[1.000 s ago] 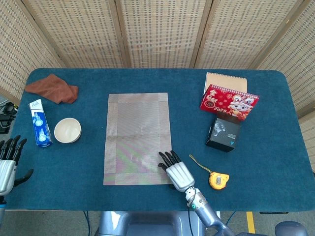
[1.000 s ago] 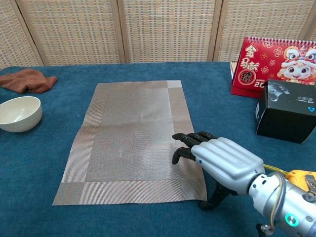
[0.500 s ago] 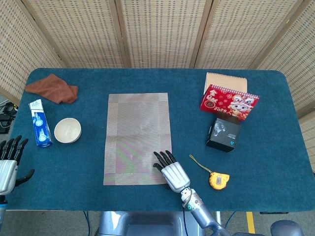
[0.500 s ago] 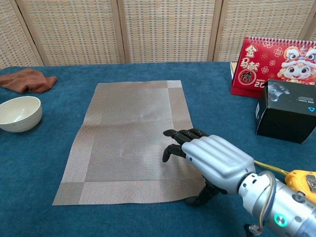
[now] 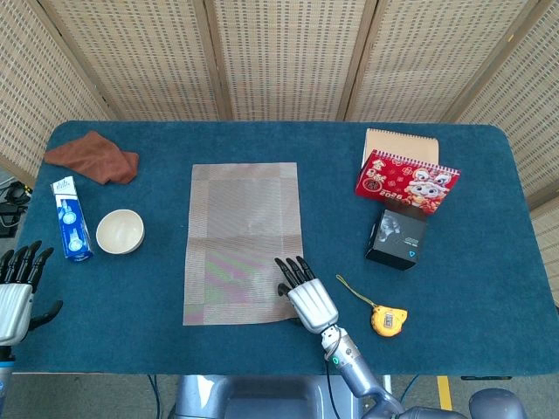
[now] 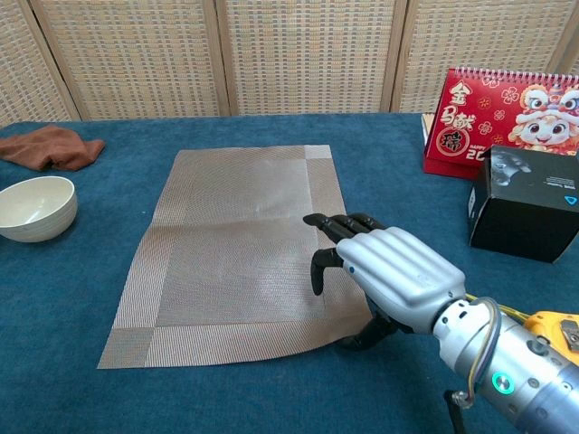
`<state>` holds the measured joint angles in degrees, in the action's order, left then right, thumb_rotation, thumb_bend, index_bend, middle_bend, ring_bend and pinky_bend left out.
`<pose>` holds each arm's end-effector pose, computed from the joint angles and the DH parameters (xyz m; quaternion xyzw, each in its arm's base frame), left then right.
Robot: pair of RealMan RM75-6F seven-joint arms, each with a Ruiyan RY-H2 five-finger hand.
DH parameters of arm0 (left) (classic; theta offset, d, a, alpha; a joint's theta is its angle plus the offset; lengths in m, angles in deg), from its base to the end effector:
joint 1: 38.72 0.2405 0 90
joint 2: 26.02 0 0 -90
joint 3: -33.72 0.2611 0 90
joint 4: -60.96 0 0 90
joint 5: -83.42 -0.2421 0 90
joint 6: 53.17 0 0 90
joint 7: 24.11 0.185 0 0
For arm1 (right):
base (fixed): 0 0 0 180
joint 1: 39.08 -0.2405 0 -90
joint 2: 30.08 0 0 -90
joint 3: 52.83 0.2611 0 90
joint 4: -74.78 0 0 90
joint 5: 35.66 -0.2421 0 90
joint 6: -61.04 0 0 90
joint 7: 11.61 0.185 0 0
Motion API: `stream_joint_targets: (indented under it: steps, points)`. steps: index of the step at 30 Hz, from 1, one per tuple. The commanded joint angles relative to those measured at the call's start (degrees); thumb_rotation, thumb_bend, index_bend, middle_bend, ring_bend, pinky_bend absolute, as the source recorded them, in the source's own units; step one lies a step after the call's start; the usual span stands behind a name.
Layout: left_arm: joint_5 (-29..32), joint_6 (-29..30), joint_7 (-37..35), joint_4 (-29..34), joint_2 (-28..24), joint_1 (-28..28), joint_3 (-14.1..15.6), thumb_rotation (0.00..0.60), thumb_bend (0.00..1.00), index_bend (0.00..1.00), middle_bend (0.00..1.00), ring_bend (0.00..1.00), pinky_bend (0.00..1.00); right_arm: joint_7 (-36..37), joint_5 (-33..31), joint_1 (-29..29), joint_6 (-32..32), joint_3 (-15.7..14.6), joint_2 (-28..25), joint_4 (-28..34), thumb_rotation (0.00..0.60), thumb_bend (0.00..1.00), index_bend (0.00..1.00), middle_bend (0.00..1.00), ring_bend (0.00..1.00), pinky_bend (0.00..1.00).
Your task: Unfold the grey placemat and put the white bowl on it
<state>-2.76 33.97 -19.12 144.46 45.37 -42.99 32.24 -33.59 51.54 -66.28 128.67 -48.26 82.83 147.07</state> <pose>-0.3485 0.2173 0.1061 -0.6101 -0.3522 -0.3556 0.6142 -0.1126 -0.2758 -0.1597 0.7378 -0.3359 0.4438 0.3819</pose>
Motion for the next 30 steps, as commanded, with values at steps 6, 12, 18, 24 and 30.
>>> stream_joint_targets:
  steps: [6, 12, 18, 24, 30]
  points:
    - [-0.2, 0.0, 0.2, 0.1, 0.0, 0.0, 0.1, 0.6, 0.21, 0.1, 0.0, 0.0, 0.0, 1.7, 0.4, 0.6, 1.4, -0.5, -0.5, -0.8, 0.6, 0.36, 0.59, 0.05, 0.0, 0.0]
    - [-0.1, -0.1, 0.1, 0.0, 0.1, 0.0, -0.1, 0.6, 0.21, 0.1, 0.0, 0.0, 0.0, 2.1, 0.4, 0.7, 1.8, -0.8, -0.5, -1.2, 0.6, 0.41, 0.61, 0.07, 0.0, 0.0]
    - [-0.2, -0.3, 0.0, -0.2, 0.2, 0.0, -0.1, 0.6, 0.21, 0.1, 0.0, 0.0, 0.0, 2.1, -0.3, 1.1, 1.7, -0.9, -0.3, -1.7, 0.6, 0.53, 0.63, 0.07, 0.0, 0.0]
    - [-0.4, -0.3, 0.0, -0.4, 0.3, 0.0, -0.1, 0.6, 0.21, 0.1, 0.0, 0.0, 0.0, 1.9, -0.7, 1.3, 1.7, -0.9, -0.3, -1.8, 0.6, 0.6, 0.64, 0.07, 0.0, 0.0]
    - [-0.3, -0.2, -0.1, -0.5, 0.4, 0.0, -0.2, 0.6, 0.21, 0.1, 0.0, 0.0, 0.0, 2.2, -0.6, 1.3, 2.0, -0.9, -0.7, -1.5, 0.6, 0.6, 0.66, 0.07, 0.0, 0.0]
